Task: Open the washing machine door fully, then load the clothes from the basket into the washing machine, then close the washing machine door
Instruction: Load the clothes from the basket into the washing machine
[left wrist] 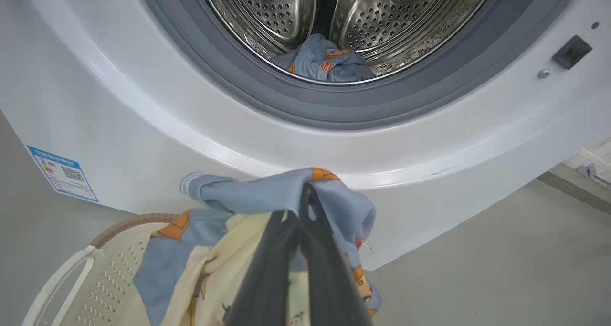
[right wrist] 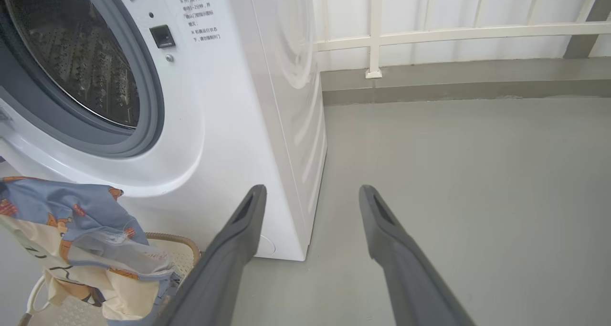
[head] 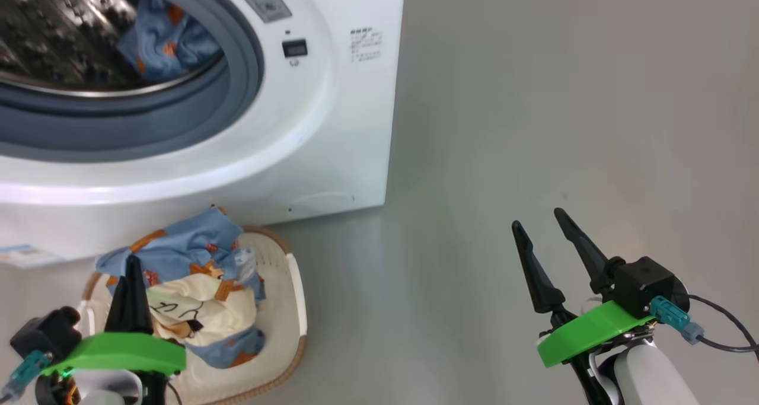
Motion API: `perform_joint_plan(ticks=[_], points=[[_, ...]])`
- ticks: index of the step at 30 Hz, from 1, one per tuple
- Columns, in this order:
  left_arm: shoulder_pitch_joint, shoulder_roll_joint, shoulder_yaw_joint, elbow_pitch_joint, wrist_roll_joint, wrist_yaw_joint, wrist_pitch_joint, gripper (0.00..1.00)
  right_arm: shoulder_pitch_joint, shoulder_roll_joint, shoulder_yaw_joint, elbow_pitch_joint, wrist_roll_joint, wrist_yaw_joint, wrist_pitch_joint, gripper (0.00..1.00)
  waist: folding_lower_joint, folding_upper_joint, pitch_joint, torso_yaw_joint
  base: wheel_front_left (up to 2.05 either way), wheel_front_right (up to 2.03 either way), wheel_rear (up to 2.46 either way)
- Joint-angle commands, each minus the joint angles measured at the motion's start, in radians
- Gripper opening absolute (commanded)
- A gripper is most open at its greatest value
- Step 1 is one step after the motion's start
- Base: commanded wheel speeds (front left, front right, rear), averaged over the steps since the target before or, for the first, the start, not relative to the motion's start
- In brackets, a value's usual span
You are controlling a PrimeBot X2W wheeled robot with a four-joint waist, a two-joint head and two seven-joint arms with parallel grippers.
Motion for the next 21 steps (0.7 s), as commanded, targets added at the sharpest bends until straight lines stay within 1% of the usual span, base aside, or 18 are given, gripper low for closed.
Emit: perform_joint_plan(ticks=[1, 3, 4, 11, 21], points=[[0.024, 0.021, 0.040, -0.054, 0.033, -0.002, -0.012, 0.00, 0.021, 0.006, 0.025, -0.016, 0.012, 0.006, -0.012, 1.00, 0.0000, 0.0000, -0.052, -0.012, 0.00, 0.00, 0.00], [0.047, 0.018, 0.048, -0.095, 0.075, 0.003, -0.012, 0.00, 0.024, 0.007, 0.028, -0.010, 0.015, 0.006, -0.012, 1.00, 0.0000, 0.0000, -0.068, -0.016, 0.00, 0.00, 0.00], [0.047, 0.018, 0.048, -0.095, 0.075, 0.003, -0.012, 0.00, 0.024, 0.007, 0.028, -0.010, 0.015, 0.006, -0.012, 1.00, 0.0000, 0.0000, -0.068, -0.016, 0.00, 0.00, 0.00], [0.133, -0.005, 0.090, -0.233, 0.163, 0.011, -0.012, 0.00, 0.036, 0.011, 0.026, -0.006, 0.017, 0.006, -0.013, 1.00, 0.0000, 0.0000, -0.133, -0.027, 0.00, 0.00, 0.00], [0.275, -0.019, 0.101, -0.412, 0.295, 0.022, -0.012, 0.00, 0.069, 0.007, 0.010, 0.001, 0.007, 0.006, -0.013, 1.00, 0.0000, 0.0000, -0.244, -0.019, 0.00, 0.00, 0.00]])
